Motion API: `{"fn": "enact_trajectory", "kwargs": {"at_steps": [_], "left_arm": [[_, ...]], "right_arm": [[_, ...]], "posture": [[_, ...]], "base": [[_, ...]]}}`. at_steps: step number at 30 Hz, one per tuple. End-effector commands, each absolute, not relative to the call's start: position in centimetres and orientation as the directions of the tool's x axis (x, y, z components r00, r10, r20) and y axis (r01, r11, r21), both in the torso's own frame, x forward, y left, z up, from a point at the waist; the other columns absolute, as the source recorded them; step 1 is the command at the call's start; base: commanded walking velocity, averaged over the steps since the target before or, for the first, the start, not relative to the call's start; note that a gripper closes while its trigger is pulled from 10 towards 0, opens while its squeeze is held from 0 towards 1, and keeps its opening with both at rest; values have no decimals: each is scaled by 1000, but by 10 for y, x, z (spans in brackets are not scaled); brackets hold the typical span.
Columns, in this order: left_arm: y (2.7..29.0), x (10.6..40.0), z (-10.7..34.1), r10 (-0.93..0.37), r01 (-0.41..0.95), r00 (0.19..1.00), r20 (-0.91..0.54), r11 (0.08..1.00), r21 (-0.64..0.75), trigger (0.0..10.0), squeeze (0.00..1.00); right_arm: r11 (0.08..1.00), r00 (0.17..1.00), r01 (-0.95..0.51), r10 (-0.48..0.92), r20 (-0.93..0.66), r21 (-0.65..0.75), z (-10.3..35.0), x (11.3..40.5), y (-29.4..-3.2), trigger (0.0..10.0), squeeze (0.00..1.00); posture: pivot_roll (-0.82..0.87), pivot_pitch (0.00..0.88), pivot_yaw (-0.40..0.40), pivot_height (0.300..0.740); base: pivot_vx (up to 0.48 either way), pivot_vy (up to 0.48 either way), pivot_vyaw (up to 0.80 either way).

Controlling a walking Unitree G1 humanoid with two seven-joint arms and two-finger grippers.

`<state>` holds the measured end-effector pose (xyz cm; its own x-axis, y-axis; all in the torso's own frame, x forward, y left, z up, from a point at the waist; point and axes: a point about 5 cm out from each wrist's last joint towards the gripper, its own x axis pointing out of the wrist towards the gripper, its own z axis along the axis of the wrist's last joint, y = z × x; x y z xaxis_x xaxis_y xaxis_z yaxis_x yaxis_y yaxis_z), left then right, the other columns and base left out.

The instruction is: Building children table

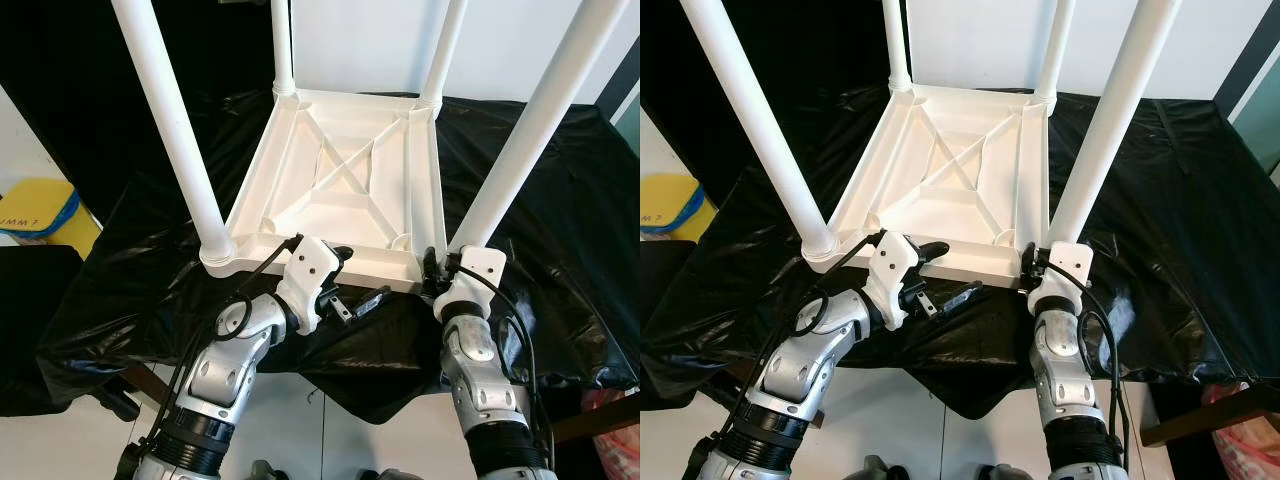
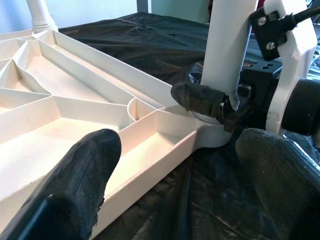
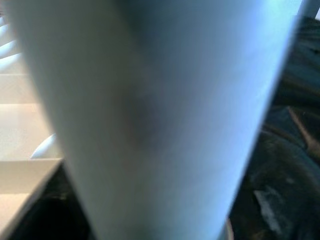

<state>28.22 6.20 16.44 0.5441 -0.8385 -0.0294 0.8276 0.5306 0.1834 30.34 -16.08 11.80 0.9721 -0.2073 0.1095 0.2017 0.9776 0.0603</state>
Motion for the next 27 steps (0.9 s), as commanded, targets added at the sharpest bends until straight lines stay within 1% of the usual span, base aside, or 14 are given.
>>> {"fn": "enact_trajectory", "kwargs": {"at_steps": [1,2,3,4,7,10,11,14,16,18,20,24,25,27], "left_arm": [[68,290,164,-783,770,622,-28,604,207,10000,0],[73,295,162,-757,744,653,-36,631,222,10000,0],[78,300,161,-729,716,683,-43,657,237,10000,0],[83,307,160,-694,682,718,-49,688,250,10000,0],[88,312,161,-661,648,748,-48,714,266,10000,0],[102,331,168,-519,497,855,-4,816,296,10000,0],[102,331,168,-519,497,855,-4,816,296,10000,0],[119,347,179,-318,299,945,69,932,207,10000,0],[128,354,183,-193,176,977,94,971,159,10000,0],[131,356,184,-147,131,984,101,980,148,10000,0],[135,360,185,-49,37,994,99,993,114,10000,0],[135,364,183,14,-21,996,88,996,86,10000,0],[137,367,180,82,-87,994,70,994,70,10000,0],[138,367,180,104,-109,993,62,992,69,10000,0]], "right_arm": [[978,970,202,-208,124,55,119,300,-167,10000,1000],[980,972,194,-197,128,41,120,299,-169,10000,1000],[982,974,183,-186,128,34,121,298,-169,10000,0],[983,975,178,-181,131,30,121,295,-170,10000,0],[985,976,172,-175,130,28,121,294,-169,10000,0],[987,978,158,-160,131,23,120,290,-167,10000,0],[987,978,158,-160,131,23,120,290,-167,10000,0],[990,981,141,-143,134,22,121,290,-163,10000,0],[991,982,129,-132,136,24,122,291,-161,10000,0],[992,983,125,-127,136,25,122,291,-159,10000,0],[994,986,100,-103,129,31,121,292,-156,10000,0],[996,989,79,-82,123,30,121,292,-153,10000,0],[997,990,72,-75,119,30,122,292,-152,10000,0],[997,990,71,-74,119,30,122,292,-152,10000,0]], "posture": [[-72,85,-17,740],[-71,84,-18,740],[-71,84,-18,740],[-72,83,-21,740],[-73,81,-22,740],[-78,81,-21,740],[-78,81,-21,740],[-83,80,-18,740],[-83,80,-20,740],[-83,80,-20,740],[-82,80,-19,740],[-82,84,-21,740],[-83,86,-21,740],[-83,86,-21,740]], "base": [[0,0,0],[0,0,0],[0,0,0],[0,0,0],[0,0,0],[0,0,0],[0,0,0],[0,0,0],[0,0,0],[0,0,0],[0,0,0],[0,0,0],[0,0,0],[0,0,0]]}}
